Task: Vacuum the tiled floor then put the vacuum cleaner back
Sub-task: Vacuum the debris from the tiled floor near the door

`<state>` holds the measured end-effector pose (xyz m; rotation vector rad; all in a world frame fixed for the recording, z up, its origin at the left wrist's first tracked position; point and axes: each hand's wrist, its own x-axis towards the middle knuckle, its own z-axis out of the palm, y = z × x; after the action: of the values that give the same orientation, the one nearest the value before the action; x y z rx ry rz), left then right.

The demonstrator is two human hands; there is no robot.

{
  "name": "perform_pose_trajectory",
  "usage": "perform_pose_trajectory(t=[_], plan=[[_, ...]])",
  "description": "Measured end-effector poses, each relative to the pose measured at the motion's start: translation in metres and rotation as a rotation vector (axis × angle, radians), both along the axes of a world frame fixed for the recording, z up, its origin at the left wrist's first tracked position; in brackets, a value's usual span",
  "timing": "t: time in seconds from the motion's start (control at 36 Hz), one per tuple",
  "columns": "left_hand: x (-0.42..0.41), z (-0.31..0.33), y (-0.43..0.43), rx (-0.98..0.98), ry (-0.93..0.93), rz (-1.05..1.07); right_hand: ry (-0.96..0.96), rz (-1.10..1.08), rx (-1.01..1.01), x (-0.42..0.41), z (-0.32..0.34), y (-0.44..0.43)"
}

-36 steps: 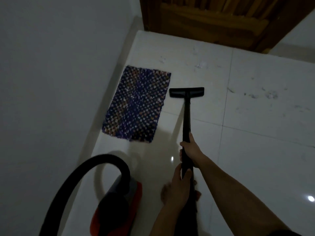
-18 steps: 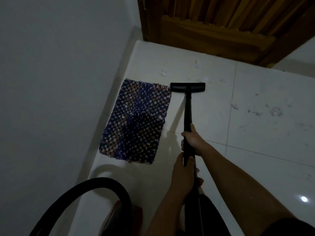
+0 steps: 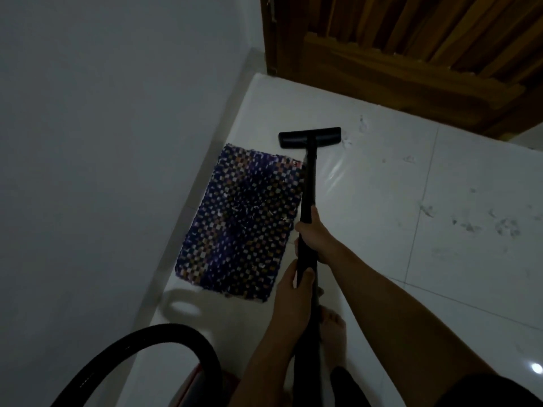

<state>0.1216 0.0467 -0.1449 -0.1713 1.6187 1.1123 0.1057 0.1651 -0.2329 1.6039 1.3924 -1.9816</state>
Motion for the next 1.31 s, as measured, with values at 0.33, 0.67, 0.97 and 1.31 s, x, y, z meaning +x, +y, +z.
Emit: perform_pose_trajectory(t=[0.33, 0.67, 0.97, 1.31], plan=[[-0.04, -0.01, 0.04, 0.051, -0.04, 0.103, 0.009, 0.106, 0.142, -0.05, -0.011, 0.041], [-0.049, 0.0, 0.051, 0.044, -0.002, 0.106, 0.019, 0.094, 0.155, -0.059, 0.013, 0.052], [0.0, 0.025, 0.027, 0.01, 0.011, -0.053, -0.034, -0.028, 0.139, 0.006, 0.032, 0.027], [0.034, 0.021, 0.028, 0.002, -0.068, -0.157, -0.102, -0.198, 0.069, 0.059, 0.029, 0.027]])
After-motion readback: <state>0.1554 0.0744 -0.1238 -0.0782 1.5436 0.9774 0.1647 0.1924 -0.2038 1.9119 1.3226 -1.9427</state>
